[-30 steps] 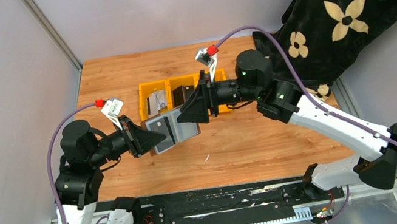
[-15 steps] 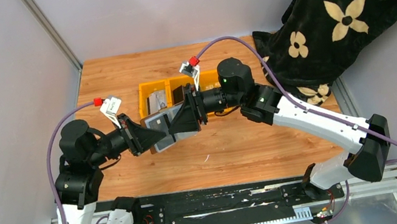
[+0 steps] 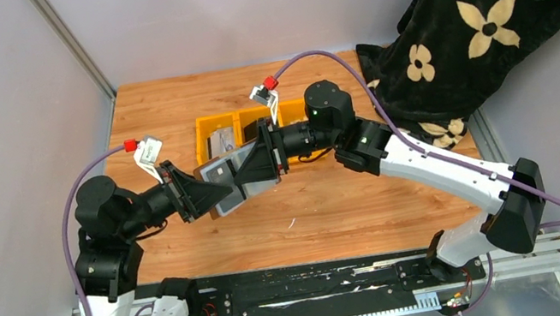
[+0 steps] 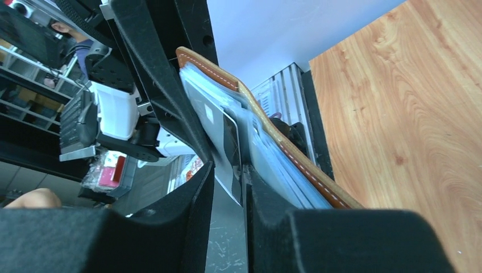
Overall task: Take the credit cards out of the card holder
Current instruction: Remove the credit card from the card holder.
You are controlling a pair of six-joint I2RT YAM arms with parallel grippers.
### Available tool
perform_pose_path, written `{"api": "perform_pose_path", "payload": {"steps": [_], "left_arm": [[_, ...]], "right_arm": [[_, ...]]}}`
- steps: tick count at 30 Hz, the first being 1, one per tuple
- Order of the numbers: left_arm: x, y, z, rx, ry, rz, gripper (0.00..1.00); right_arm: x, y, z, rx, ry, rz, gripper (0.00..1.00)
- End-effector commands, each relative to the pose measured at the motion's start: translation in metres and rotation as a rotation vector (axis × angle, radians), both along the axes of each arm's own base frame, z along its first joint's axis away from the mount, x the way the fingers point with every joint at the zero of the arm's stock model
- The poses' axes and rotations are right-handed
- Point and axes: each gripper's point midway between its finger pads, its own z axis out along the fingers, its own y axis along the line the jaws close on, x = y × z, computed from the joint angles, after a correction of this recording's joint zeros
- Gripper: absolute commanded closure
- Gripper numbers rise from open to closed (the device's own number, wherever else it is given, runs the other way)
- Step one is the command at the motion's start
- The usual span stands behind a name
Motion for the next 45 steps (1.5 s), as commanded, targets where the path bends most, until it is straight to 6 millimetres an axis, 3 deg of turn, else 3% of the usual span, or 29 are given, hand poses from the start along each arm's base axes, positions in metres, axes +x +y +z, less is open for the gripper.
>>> {"api": "perform_pose_path", "payload": {"steps": [1, 8, 15, 25, 34, 38, 41, 45], "left_arm": [[-0.042, -0.014, 0.028, -0.07, -0.09, -0.245, 0.76], [-0.047, -0.015, 0.031, -0.082, -0.097, -0.279, 0.71], [-0.048, -0.015, 0.035, -0.089, -0.103, -0.281, 0.79], [-0.049, -0.015, 0.039, -0.095, -0.102, -0.273, 0.8], [-0.046, -0.014, 0.042, -0.096, -0.104, -0.255, 0.82], [-0.036, -0.011, 0.039, -0.065, -0.124, -0.183, 0.92], [-0.015, -0.001, 0.032, 0.021, -0.188, -0.055, 1.0], [0.012, 0.021, 0.024, 0.159, -0.263, 0.129, 1.0]], "right_arm": [[-0.008, 0.014, 0.013, 0.079, 0.005, 0.049, 0.75], [-0.022, 0.008, 0.025, 0.148, 0.026, 0.112, 0.85], [-0.03, -0.006, 0.034, 0.224, 0.048, 0.145, 1.0], [-0.025, -0.031, 0.035, 0.249, 0.032, 0.097, 1.0], [-0.022, -0.036, 0.022, 0.171, -0.007, 0.049, 1.0], [-0.017, -0.043, 0.016, 0.147, -0.018, 0.013, 1.0], [-0.008, -0.052, 0.015, 0.135, -0.009, -0.018, 1.0], [0.016, -0.076, 0.013, 0.121, 0.016, -0.096, 1.0]]}}
